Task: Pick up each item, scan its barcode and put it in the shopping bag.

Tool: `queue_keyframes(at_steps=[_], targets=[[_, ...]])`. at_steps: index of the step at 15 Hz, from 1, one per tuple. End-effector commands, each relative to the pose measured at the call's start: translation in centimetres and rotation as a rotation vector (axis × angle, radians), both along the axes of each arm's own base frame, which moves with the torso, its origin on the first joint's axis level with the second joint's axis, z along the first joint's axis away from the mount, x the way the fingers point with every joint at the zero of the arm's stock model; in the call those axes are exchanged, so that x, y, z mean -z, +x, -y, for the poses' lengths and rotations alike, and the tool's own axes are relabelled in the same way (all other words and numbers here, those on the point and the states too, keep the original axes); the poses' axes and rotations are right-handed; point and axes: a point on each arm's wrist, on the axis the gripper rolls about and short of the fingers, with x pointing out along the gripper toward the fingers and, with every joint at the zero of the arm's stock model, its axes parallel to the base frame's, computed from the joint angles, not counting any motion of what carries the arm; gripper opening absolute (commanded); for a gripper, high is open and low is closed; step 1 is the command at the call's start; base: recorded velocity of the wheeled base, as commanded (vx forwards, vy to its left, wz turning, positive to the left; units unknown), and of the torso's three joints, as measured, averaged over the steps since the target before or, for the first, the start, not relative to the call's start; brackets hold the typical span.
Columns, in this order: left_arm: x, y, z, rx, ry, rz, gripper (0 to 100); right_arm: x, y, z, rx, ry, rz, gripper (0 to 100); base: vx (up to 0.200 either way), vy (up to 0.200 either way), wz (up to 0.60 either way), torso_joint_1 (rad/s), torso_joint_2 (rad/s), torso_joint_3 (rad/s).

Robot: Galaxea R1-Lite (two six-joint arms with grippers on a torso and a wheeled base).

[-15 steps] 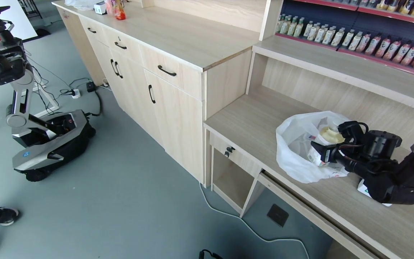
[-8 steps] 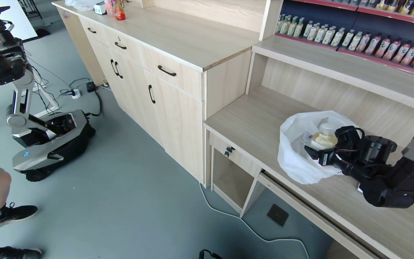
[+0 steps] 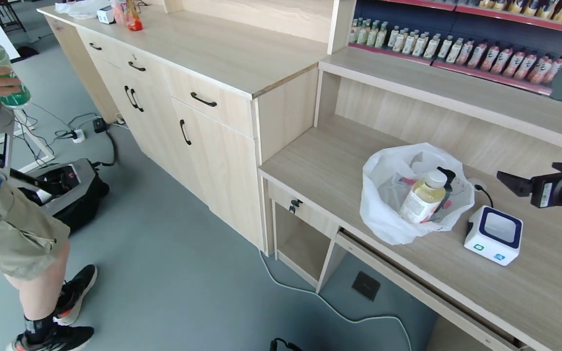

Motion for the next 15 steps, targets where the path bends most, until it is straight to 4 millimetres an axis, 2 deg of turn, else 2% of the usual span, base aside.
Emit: queue_keyframes(at_steps=[1,3,8,12,15], targets=[[0.0,0.0,0.0,-0.001,0.0,0.001,100,-3.4,-9.7,1.6,0.25,-0.03,0.042,100,0.0,0.0,-0.6,0.012,0.02,0.002],[0.0,0.0,0.0,-0.001,0.0,0.001,100,-2.6,-11.2,3.3,0.379,0.021,-0.009,100,0.0,0.0,-0.6,0.002,0.0,0.007],[0.0,0.0,0.0,-0.001,0.0,0.001,100,-1.1,-12.1,3.8,0.475,0.046,-0.056,100,0.0,0.0,-0.6,0.001,0.0,0.005],[0.0,0.0,0.0,-0.001,0.0,0.001,100,0.1,-13.7,2.2,0.458,0.074,-0.051,100,0.0,0.0,-0.6,0.002,0.0,0.005],[0.0,0.0,0.0,-0.001,0.0,0.001,100,2.2,-16.0,-0.3,0.425,0.087,-0.014,100,0.0,0.0,0.0,0.0,0.0,0.0]])
